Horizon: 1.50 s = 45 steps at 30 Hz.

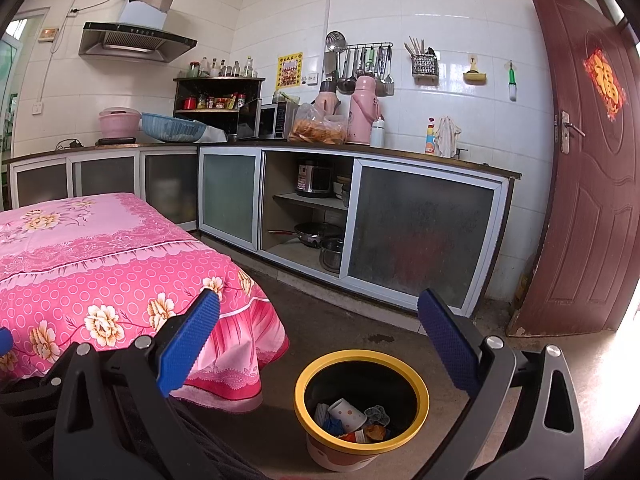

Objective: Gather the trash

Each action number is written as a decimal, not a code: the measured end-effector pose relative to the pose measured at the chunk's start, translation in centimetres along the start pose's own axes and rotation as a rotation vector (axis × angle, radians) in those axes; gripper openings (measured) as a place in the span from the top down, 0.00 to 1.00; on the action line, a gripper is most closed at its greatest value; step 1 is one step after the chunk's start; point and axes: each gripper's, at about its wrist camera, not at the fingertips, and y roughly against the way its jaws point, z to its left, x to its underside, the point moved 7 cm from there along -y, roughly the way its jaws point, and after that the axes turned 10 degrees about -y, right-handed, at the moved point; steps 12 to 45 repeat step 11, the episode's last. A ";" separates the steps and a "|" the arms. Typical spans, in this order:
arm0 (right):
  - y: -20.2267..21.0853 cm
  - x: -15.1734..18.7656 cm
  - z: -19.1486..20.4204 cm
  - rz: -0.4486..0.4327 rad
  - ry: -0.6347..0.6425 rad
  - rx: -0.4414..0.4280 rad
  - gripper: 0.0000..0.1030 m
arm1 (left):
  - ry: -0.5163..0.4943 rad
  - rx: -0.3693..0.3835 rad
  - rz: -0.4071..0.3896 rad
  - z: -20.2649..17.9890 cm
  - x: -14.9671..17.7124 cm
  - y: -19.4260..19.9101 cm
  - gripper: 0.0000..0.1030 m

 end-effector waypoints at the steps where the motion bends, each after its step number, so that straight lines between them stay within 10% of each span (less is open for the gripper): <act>1: -0.1 0.0 0.0 0.001 0.000 0.000 0.08 | -0.001 0.001 -0.001 0.0 0.0 0.0 0.08; 45: 0.0 -0.1 0.0 0.002 0.000 0.000 0.08 | 0.002 0.012 0.007 0.3 -0.1 -0.4 0.08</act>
